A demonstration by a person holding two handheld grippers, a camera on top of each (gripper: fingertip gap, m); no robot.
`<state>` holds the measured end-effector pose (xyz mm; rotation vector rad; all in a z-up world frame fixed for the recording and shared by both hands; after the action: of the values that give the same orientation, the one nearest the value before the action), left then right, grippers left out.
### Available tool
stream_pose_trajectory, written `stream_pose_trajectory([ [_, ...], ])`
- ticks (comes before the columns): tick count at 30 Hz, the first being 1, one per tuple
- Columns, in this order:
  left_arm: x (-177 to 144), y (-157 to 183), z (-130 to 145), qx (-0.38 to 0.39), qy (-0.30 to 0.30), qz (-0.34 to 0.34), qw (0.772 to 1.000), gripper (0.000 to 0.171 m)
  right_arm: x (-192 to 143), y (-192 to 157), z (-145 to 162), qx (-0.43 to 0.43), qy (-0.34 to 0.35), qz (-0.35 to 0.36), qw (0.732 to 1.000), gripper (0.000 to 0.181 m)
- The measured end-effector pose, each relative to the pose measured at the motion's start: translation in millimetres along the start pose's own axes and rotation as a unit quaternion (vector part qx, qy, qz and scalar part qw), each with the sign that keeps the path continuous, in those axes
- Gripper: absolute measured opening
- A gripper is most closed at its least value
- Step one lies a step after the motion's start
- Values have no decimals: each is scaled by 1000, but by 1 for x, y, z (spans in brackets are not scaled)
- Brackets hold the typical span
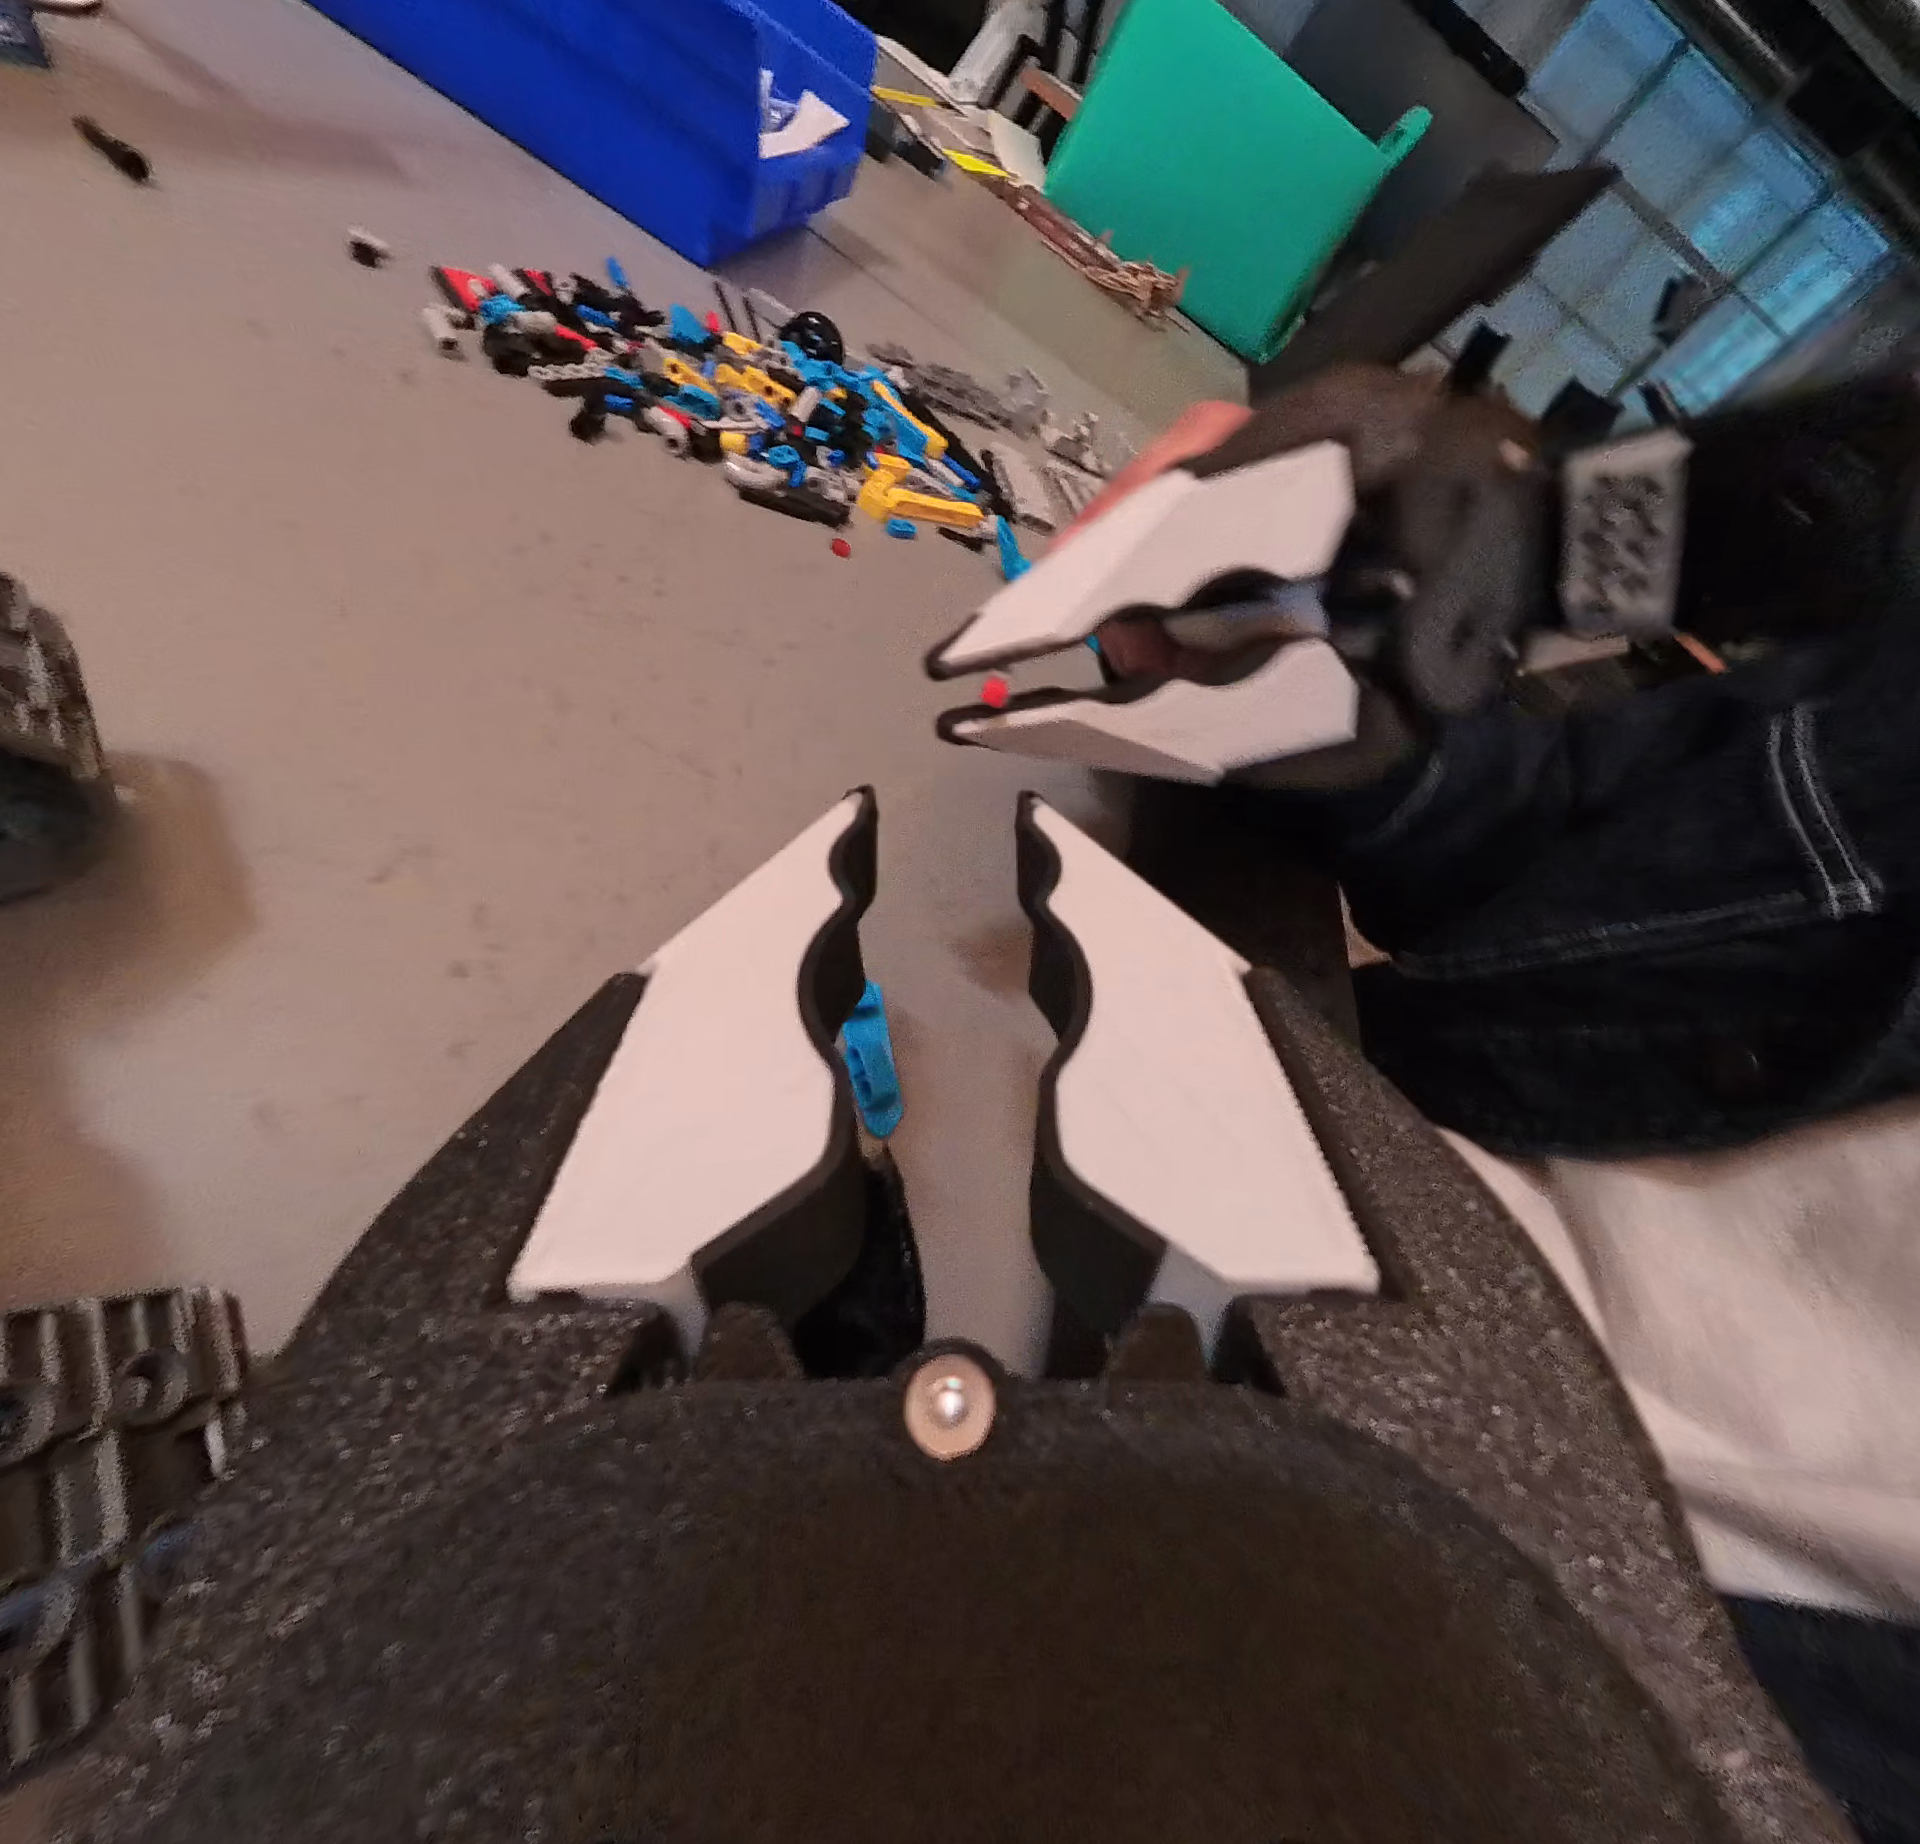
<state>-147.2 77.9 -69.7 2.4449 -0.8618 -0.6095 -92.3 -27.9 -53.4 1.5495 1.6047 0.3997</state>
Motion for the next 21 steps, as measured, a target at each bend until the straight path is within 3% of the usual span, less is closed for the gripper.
stream_pose_trajectory([
  [3,-8,1,-11,-30,66,16,997,25,3,5,-18,15,17,77,997,5],
  [5,-17,3,-17,-58,112,60,990,34,3,14,-22,114,51,72,990,5],
  [6,-22,3,-21,-79,136,85,984,34,3,18,-24,191,87,31,977,5],
  [7,-26,3,-24,-104,156,109,976,33,2,20,-28,269,138,-30,953,5],
  [9,-29,2,-24,-149,165,162,961,30,4,30,-26,394,197,-86,894,5],
  [13,-31,12,-27,-216,184,278,918,30,1,45,-26,528,331,-142,769,5],
  [16,-26,17,-29,-245,204,317,893,29,9,44,-24,600,366,-177,689,5],
  [19,-21,18,-29,-230,200,292,907,28,17,40,-25,621,366,-190,666,5],
  [21,-25,17,-31,-228,216,298,902,26,22,37,-25,612,344,-184,688,6],
])
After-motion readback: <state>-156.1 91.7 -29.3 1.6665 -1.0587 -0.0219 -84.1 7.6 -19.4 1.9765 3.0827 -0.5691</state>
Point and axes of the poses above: each gripper's, where its closed fingertips meet, x out along the fingers, z out of its underside, y = z × x across the jaws, the point moved 7 cm from there along -x, back along the fingers, and after that the axes turned 5 degrees about -x, right-handed, at the moved point
